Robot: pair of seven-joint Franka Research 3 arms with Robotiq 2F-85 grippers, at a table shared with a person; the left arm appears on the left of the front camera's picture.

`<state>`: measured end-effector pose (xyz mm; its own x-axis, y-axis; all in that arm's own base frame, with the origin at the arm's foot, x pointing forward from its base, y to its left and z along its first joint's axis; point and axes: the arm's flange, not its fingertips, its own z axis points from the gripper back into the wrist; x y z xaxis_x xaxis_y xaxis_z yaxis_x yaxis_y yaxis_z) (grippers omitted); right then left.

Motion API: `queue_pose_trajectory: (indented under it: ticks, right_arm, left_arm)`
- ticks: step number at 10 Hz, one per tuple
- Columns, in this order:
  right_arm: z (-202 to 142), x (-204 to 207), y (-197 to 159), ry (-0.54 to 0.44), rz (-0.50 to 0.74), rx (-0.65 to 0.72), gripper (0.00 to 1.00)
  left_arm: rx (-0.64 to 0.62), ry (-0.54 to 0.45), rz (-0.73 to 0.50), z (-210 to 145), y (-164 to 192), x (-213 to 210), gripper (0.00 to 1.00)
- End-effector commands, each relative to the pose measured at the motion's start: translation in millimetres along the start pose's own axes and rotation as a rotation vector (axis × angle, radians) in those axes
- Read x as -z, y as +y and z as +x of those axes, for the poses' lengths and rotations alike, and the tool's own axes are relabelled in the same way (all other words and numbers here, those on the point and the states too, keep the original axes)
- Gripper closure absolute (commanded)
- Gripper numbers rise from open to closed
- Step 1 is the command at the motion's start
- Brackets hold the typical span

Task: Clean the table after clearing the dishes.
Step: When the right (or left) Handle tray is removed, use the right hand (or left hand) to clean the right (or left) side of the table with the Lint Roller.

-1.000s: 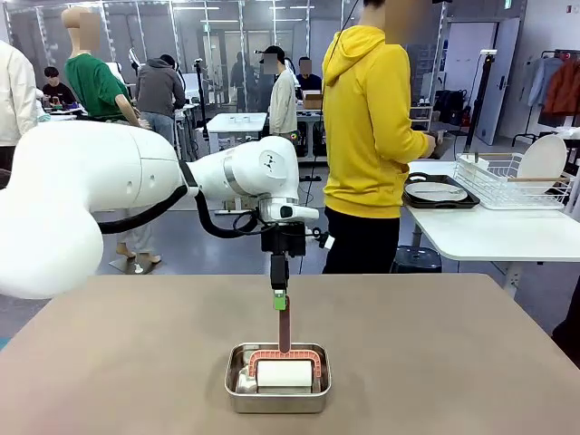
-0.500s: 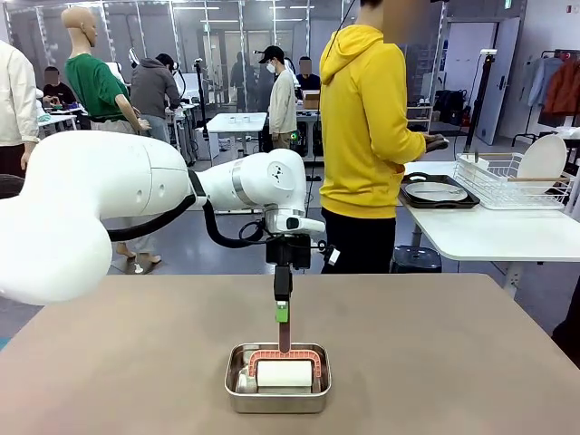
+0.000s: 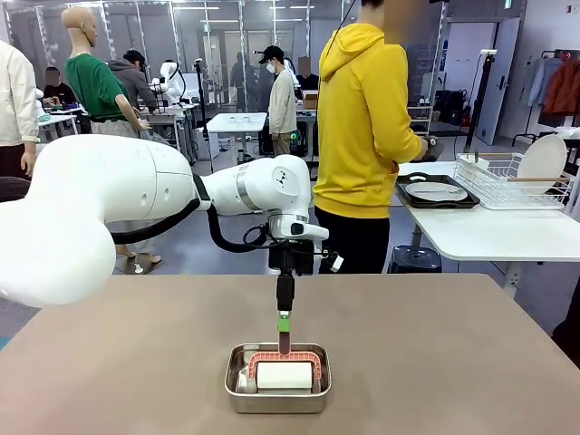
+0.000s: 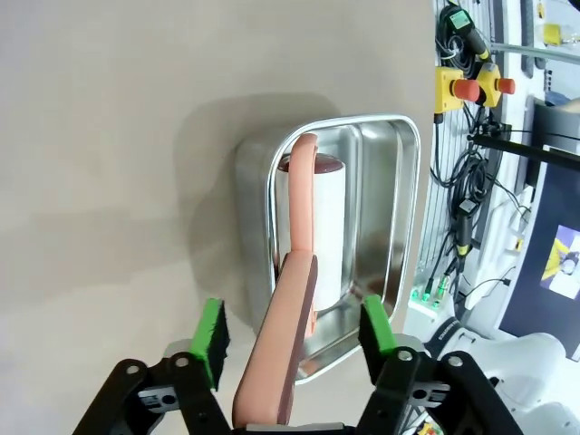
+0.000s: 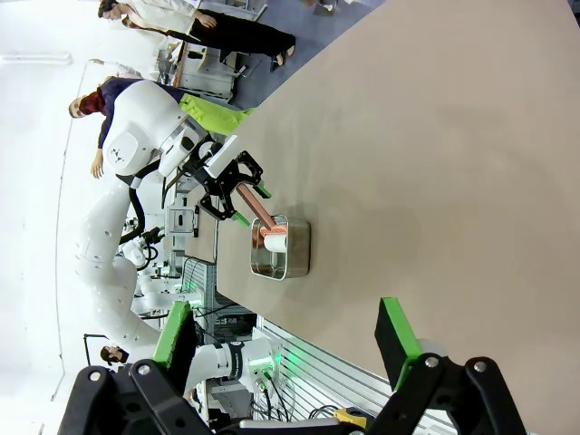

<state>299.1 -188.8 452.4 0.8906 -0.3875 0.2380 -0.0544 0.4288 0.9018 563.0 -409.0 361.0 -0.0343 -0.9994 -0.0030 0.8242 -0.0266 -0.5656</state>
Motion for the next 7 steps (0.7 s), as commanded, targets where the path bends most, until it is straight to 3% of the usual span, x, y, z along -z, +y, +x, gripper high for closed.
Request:
queue_pose_trajectory:
  ticks: [1, 3, 4, 5, 7]
  right_arm:
    - [0, -1, 2, -0.003, 0.005, 0.000, 0.00]
    - [0, -1, 2, -0.003, 0.005, 0.000, 0.00]
    - [0, -1, 2, -0.003, 0.005, 0.000, 0.00]
    - [0, -1, 2, -0.003, 0.005, 0.000, 0.00]
    - [0, -1, 2, -0.003, 0.005, 0.000, 0.00]
  left_arm:
    - [-0.037, 0.040, -0.022, 0, -6, -1, 1.00]
    - [-0.029, 0.035, -0.023, 0, -9, -3, 1.00]
    - [-0.035, 0.036, -0.022, -1, -11, -5, 0.94]
    - [-0.046, 0.034, -0.024, -2, -13, -6, 1.00]
    - [-0.071, 0.010, -0.017, -5, -26, -16, 1.00]
